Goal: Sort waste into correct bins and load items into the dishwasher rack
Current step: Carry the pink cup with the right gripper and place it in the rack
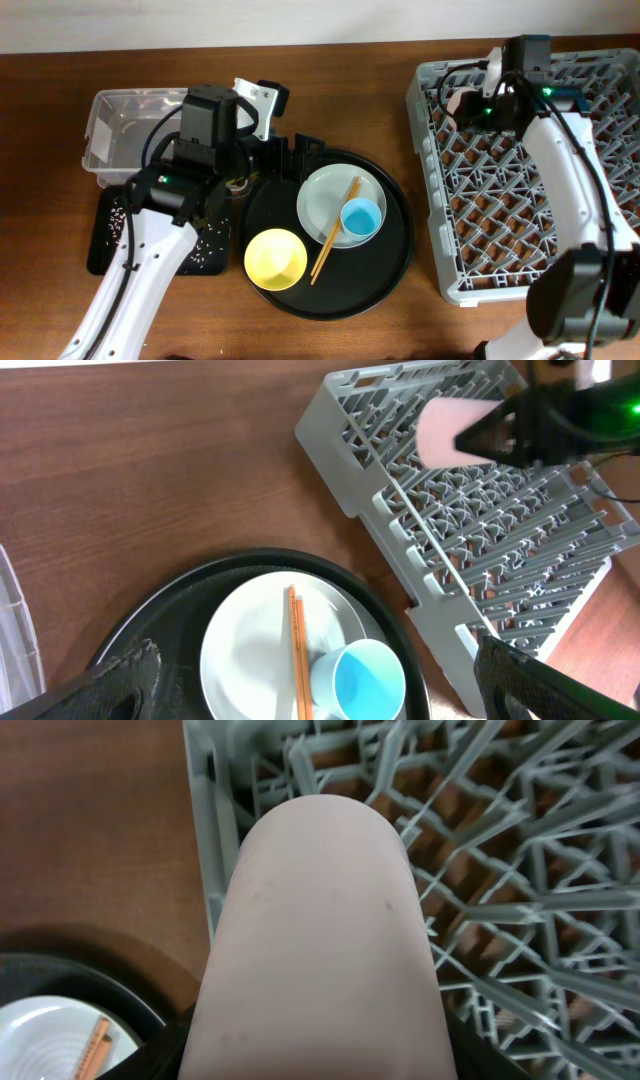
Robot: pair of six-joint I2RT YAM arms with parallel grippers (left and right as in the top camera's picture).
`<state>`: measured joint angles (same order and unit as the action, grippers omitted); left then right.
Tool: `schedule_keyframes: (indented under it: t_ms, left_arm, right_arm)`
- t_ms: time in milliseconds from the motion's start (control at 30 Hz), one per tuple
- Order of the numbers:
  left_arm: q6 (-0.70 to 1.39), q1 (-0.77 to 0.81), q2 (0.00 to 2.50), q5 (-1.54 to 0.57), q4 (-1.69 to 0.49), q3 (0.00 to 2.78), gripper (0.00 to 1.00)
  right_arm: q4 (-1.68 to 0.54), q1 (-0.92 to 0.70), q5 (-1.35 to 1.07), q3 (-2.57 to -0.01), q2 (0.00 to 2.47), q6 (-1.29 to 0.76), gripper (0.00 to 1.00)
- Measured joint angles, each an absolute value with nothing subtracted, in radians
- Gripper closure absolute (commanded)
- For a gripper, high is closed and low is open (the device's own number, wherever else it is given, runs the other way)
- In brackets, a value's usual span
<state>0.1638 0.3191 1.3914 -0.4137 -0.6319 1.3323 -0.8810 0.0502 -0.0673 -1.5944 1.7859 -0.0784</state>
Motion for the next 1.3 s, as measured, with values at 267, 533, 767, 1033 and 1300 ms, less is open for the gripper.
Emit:
schedule_keyframes:
  t_ms: [267, 533, 767, 1033, 1300]
  left_arm:
    - [0.164, 0.319, 1.391, -0.414, -0.632, 1.332, 0.01]
    - [0.164, 0.319, 1.391, -0.414, -0.632, 1.332, 0.01]
    - [0.164, 0.319, 1.391, -0.414, -0.632, 1.332, 0.01]
    - [0.164, 0.319, 1.391, -0.414, -0.632, 1.332, 0.01]
    - [0.164, 0.319, 1.391, -0.414, -0.632, 1.332, 0.01]
  right_arm:
    - [-0.891, 0.051, -0.100, -1.594, 1.863, -0.060, 0.32]
    - [-0.913, 0.051, -0.108, -1.594, 1.864, -0.050, 0.01]
    - [-0.967, 0.051, -0.107, -1.594, 1.849, -0.052, 0.01]
    - [-1.065, 0.051, -0.108, -1.597, 1.614, -0.052, 0.01]
    - [-1.216, 0.051, -0.116, -1.605, 1.560, -0.052, 0.13]
